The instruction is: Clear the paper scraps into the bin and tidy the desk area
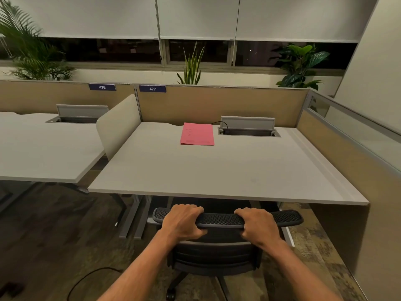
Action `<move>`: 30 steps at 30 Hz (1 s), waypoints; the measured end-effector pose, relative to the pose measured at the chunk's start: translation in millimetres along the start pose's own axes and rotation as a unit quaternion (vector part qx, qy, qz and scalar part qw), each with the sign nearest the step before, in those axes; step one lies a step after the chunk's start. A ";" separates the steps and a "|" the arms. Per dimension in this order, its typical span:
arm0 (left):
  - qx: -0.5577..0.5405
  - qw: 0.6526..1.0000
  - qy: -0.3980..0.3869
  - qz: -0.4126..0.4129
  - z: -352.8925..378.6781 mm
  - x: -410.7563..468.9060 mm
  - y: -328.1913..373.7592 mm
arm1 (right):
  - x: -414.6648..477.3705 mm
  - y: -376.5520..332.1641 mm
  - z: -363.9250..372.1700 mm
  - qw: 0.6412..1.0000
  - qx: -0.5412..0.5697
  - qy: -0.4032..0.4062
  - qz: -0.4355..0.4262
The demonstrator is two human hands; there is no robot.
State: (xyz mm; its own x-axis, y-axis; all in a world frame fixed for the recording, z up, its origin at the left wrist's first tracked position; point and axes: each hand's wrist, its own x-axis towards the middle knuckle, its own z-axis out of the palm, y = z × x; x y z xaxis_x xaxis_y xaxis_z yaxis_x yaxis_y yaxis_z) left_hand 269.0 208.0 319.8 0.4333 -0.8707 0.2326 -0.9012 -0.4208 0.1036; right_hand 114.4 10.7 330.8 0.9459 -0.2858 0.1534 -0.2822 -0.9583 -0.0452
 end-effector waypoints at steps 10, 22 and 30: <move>0.006 1.000 0.004 -0.009 -0.2 1.6 -1.1 | 2.9 4.4 1.4 0.999 0.015 0.017 -0.030; 0.023 1.000 0.011 -0.009 -5.5 1.4 4.0 | -3.9 -0.6 1.1 0.997 0.043 0.051 -0.037; 0.008 0.999 0.043 -0.031 -9.2 -1.1 11.4 | -6.3 -2.6 1.7 0.996 0.064 0.059 -0.020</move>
State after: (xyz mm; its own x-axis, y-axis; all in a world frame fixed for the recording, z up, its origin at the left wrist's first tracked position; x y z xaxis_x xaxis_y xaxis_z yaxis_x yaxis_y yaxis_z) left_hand 258.2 206.5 329.5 0.4848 -0.8186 0.3081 -0.8724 -0.4775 0.1042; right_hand 109.5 15.0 328.3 0.9287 -0.2518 0.2724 -0.2139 -0.9634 -0.1614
